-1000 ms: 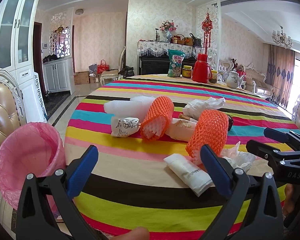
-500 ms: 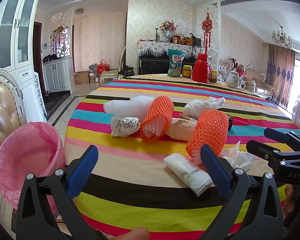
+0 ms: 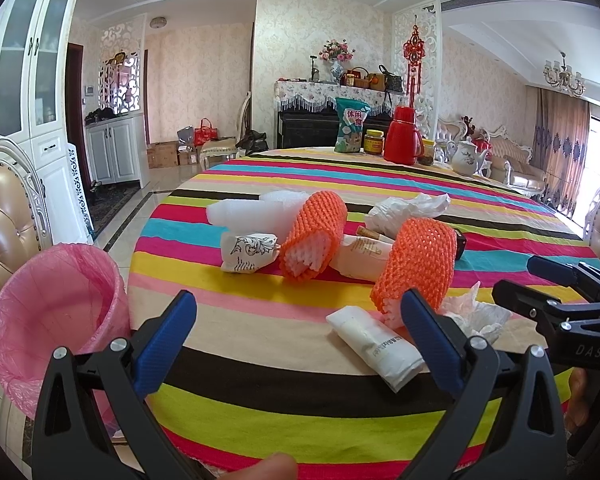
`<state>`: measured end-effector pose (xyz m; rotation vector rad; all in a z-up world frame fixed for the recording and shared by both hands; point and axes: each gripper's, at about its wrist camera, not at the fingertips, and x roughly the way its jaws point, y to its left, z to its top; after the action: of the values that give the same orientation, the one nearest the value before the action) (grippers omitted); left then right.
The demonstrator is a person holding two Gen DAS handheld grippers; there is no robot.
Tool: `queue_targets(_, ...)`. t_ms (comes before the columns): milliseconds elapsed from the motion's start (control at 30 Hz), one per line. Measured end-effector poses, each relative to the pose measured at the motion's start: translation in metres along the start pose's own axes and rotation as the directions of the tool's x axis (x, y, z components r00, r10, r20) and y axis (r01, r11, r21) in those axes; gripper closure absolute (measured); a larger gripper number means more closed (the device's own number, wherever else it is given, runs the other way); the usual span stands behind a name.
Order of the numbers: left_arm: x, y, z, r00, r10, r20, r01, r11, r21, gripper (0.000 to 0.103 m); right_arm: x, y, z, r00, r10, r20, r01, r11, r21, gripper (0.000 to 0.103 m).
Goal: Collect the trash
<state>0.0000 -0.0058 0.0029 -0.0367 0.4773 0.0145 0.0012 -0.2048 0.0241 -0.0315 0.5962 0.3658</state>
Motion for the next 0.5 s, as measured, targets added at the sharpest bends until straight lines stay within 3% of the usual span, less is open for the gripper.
queue_targets(500,-0.0002,-0.0001,0.0005,1.0,-0.001,0.0,0.001,1.0,0.001,0.004,-0.0009,0.0002,-0.0003,1.0,0.002,-0.001,-0.002,1.0,-0.001,0.019)
